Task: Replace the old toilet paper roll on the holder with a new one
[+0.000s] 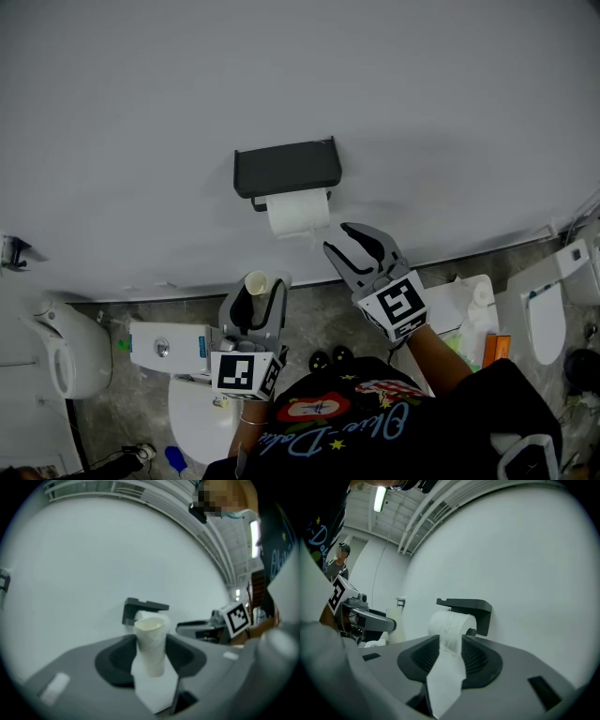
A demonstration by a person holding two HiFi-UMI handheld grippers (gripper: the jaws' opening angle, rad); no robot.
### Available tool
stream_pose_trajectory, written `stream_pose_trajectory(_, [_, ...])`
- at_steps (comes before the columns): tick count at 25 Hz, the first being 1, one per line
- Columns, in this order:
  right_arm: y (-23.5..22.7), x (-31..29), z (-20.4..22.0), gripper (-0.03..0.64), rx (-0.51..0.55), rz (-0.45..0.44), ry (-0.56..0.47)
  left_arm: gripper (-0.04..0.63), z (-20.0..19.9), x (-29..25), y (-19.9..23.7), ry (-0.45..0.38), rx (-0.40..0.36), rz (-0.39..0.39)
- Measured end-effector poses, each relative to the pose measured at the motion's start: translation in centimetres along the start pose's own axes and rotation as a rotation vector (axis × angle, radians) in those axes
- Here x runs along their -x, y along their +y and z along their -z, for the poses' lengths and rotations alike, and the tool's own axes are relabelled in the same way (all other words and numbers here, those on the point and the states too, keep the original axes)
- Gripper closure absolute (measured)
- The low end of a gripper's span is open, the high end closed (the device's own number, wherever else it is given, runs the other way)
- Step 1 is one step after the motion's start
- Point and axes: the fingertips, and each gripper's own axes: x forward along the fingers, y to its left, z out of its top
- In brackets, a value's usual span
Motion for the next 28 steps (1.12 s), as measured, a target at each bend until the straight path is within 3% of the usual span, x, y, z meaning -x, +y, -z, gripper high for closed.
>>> stream_pose_trajectory(2, [-0.2, 0.6, 0.0, 0.556, -0.017, 0.03, -0.014, 0.408, 0.0, -0.2, -0.2, 0.003, 0.0, 0.01])
stream_pose_trajectory(7, [-0.5, 1.6, 0.2, 0.602, -0.077, 0.049, -0.019, 0.408, 0.1, -0.7, -0.8, 0.006, 0.001, 0.029])
stream_pose_trajectory(15, [-1.3, 2.9, 0.3, 0.603, -0.099, 0.084, -0.039, 0.408, 0.4, -1.2, -1.4, 0.009, 0.005, 0.045])
stream_pose_trajectory(20, [-2.2, 3.4, -0.2, 0.603, -0.178, 0.105, -0.1, 0.408, 0.4, -1.4, -1.7, 0.008, 0.004, 0.051])
stream_pose_trajectory(28, [-2.4, 3.7, -0.9, 0.603, -0.184, 0.107, -0.115, 0.408, 0.2, -1.7, -1.8, 0.007, 0.002, 0.056])
